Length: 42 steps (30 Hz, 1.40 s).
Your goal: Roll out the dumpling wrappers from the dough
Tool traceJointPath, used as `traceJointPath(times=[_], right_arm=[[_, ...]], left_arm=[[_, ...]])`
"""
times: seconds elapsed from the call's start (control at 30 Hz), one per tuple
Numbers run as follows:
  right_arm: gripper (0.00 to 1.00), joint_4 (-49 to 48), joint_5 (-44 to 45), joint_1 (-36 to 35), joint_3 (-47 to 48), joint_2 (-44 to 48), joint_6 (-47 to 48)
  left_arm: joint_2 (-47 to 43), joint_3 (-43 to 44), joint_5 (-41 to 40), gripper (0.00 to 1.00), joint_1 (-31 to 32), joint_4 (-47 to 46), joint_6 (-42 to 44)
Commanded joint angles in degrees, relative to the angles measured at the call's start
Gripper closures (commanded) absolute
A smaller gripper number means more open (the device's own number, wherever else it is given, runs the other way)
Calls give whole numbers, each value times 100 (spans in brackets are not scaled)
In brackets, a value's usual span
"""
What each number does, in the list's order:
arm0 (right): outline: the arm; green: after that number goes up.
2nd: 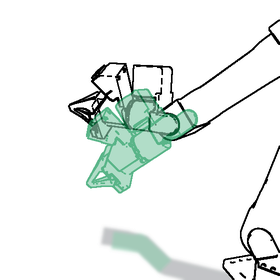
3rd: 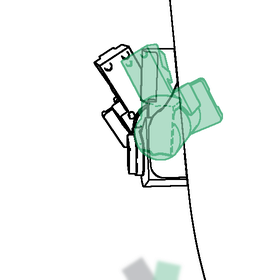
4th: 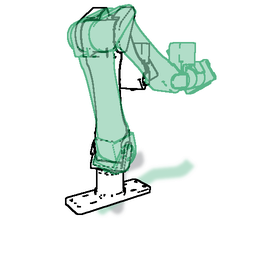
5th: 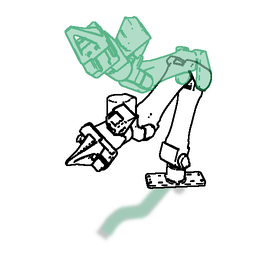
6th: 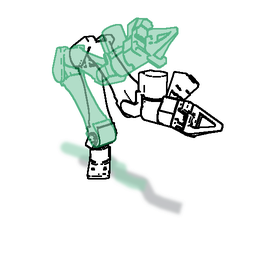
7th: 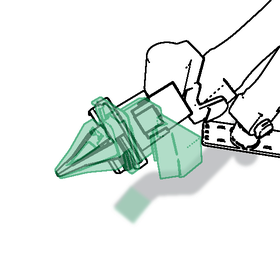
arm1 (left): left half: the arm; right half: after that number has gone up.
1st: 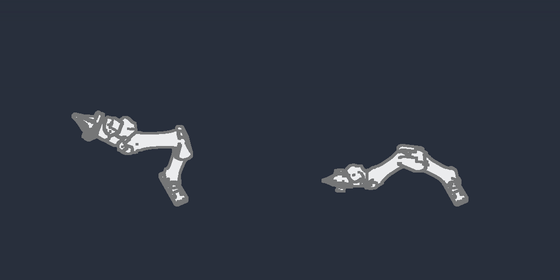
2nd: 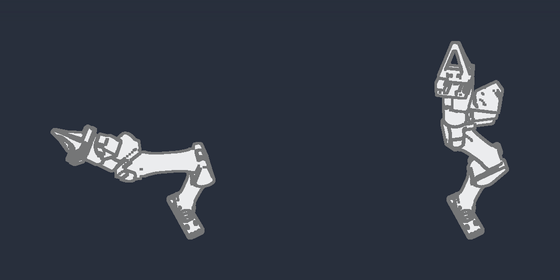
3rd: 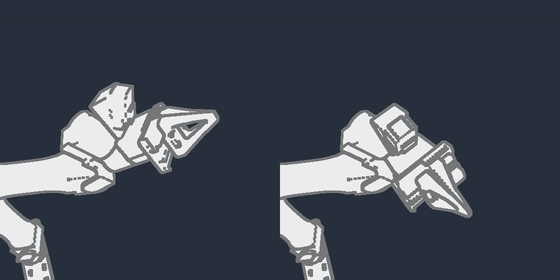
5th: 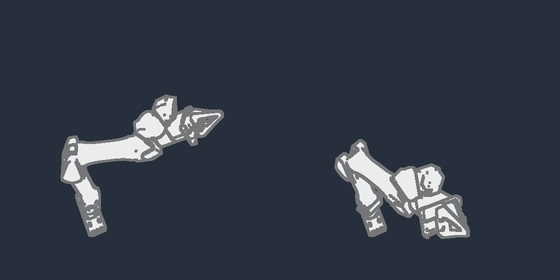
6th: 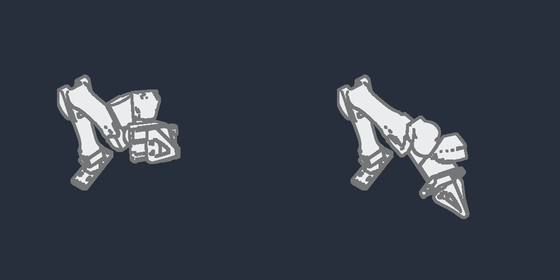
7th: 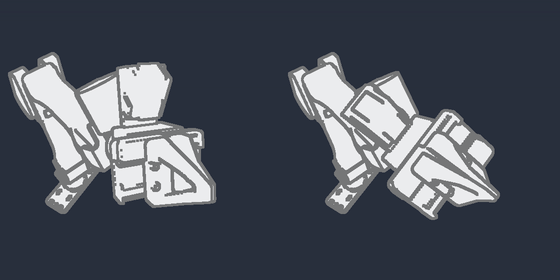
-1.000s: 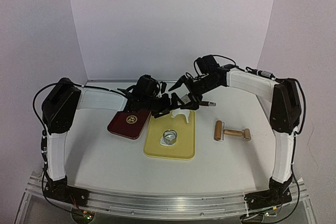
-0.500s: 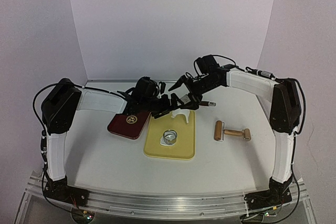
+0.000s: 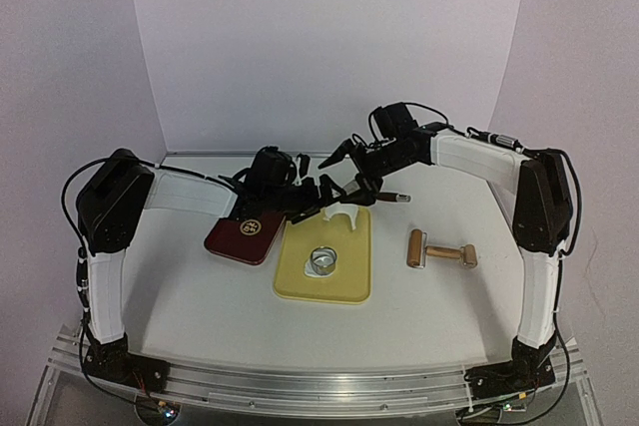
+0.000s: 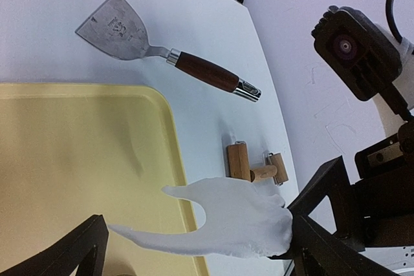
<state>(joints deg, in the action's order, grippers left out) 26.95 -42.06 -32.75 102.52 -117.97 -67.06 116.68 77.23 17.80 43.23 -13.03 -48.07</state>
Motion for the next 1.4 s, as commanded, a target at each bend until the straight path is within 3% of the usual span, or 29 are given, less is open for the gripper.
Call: traceJointPath(times=[0.0,0.6,0.83,1.07,1.37], right_arm=[[6,-285,-506,-29,244,178,-177],[7,-288,-348,-29,-17,390,68],[15,199,699,-36,-213,811,2020],[21,1742,1962,-330,-323,772,3735],[41,2270,2579,-859,-424,284,4580]], left_arm=[[136,156,-544,0,-231,673,-40],[273,448,-142,1,-377,274,114],[-597,129,-897,0,-377,733,323],[-1239,-330,-995,1,-359,1593,118],[-1906,-922,-1395,11,25,2938,293]])
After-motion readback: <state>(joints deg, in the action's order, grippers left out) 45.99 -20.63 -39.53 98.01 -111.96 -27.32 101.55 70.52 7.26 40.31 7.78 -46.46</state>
